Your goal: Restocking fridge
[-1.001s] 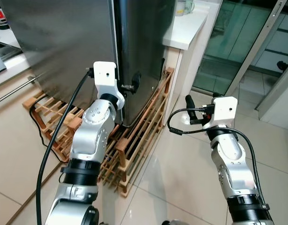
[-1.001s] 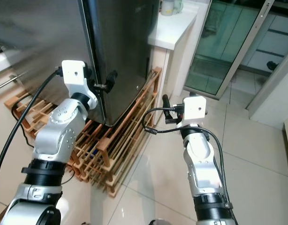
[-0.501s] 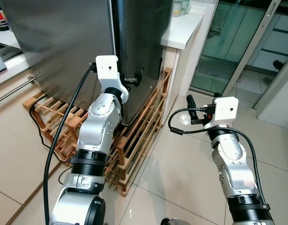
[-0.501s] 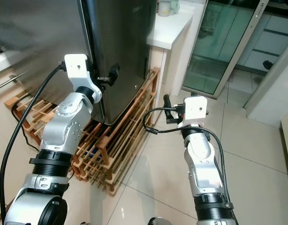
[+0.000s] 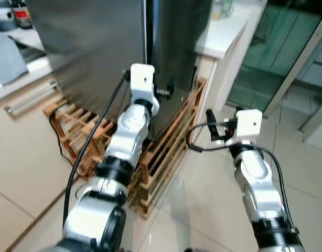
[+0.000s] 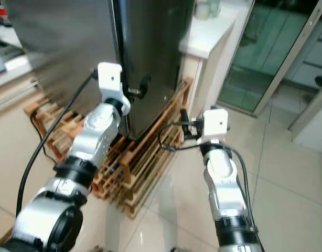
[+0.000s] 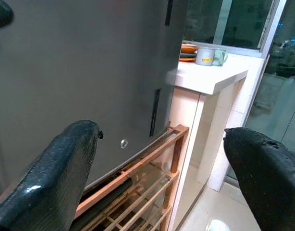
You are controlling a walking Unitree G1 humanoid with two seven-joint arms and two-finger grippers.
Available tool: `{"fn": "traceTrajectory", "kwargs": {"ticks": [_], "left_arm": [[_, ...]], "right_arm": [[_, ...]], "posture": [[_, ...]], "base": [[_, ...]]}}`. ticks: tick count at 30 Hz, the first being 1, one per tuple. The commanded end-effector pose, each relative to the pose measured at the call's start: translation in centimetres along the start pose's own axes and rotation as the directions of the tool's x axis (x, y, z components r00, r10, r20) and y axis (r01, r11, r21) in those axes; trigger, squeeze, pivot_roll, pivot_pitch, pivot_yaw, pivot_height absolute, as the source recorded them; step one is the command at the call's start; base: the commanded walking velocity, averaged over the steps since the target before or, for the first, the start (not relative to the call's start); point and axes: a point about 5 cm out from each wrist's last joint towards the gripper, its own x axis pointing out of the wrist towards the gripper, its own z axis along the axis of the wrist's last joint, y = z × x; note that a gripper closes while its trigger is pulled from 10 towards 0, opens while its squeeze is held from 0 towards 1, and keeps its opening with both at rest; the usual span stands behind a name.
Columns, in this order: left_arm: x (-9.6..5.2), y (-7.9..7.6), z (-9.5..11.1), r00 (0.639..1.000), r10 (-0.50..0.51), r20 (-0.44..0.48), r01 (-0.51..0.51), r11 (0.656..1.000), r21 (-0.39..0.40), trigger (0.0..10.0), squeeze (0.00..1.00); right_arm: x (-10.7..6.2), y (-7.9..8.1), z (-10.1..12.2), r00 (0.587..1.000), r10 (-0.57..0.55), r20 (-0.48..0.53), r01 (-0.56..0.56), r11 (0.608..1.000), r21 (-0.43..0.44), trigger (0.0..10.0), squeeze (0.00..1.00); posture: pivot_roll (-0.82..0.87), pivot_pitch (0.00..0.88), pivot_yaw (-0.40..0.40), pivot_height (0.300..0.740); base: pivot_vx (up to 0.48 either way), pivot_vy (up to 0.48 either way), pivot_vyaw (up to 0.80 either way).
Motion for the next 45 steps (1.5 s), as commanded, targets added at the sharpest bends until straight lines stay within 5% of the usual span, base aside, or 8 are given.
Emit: {"fn": "traceTrajectory", "kwargs": {"ticks": [1,9,16,17,20,26,36,45], "left_arm": [[0.4,-2.0,-0.9,0.995,-0.088,-0.051,0.085,0.994,-0.071,10.0,0.00],[0.4,-10.2,1.6,0.790,-0.593,0.156,0.611,0.735,-0.296,10.0,0.00],[-2.4,-15.7,3.4,0.443,-0.847,0.295,0.874,0.334,-0.352,10.0,0.00],[-3.4,-16.6,4.9,0.329,-0.877,0.350,0.922,0.218,-0.321,10.0,0.00],[-3.1,-15.7,5.5,0.363,-0.861,0.356,0.917,0.261,-0.302,10.0,0.00],[-2.7,-8.3,3.4,0.635,-0.720,0.280,0.770,0.560,-0.305,10.0,0.00],[-11.5,4.1,1.3,0.826,-0.557,0.082,0.557,0.787,-0.263,10.0,0.00],[-14.2,9.2,0.1,0.993,0.113,0.040,-0.092,0.933,-0.347,10.0,0.00]], "right_arm": [[0.3,-0.5,0.8,0.999,-0.012,0.031,0.013,1.000,-0.015,10.0,0.00],[-1.1,-1.2,0.4,0.999,-0.045,0.003,0.044,0.999,0.007,10.0,0.00],[-4.7,-1.6,-2.1,0.993,-0.044,-0.106,0.043,0.999,-0.014,10.0,0.00],[-5.1,-2.0,-2.2,0.992,-0.053,-0.114,0.051,0.998,-0.024,10.0,0.00],[-4.9,-2.1,-1.9,0.993,-0.054,-0.107,0.051,0.998,-0.033,10.0,0.00],[-3.7,-2.0,-0.9,0.997,-0.051,-0.066,0.048,0.998,-0.039,10.0,0.00],[-1.0,-1.5,-0.5,0.998,0.003,-0.064,-0.004,1.000,-0.022,10.0,0.00],[0.8,1.2,-0.7,0.991,0.111,-0.080,-0.102,0.989,0.109,10.0,0.00]], "posture": [[-0.13,0.000,-0.005,0.740],[-0.14,0.000,-0.021,0.740],[-0.15,0.000,-0.022,0.740],[-0.16,0.000,-0.015,0.740],[-0.16,0.000,-0.017,0.740],[-0.15,0.000,-0.007,0.740],[-0.01,0.000,-0.054,0.740],[0.08,0.000,-0.081,0.740]], "base": [[0.000,0.000,0.00],[0.000,0.000,0.00],[0.000,0.000,0.00],[0.000,0.000,0.00],[0.000,0.000,0.00],[0.000,0.000,0.00],[0.000,0.000,0.22],[0.000,0.000,0.67]]}}
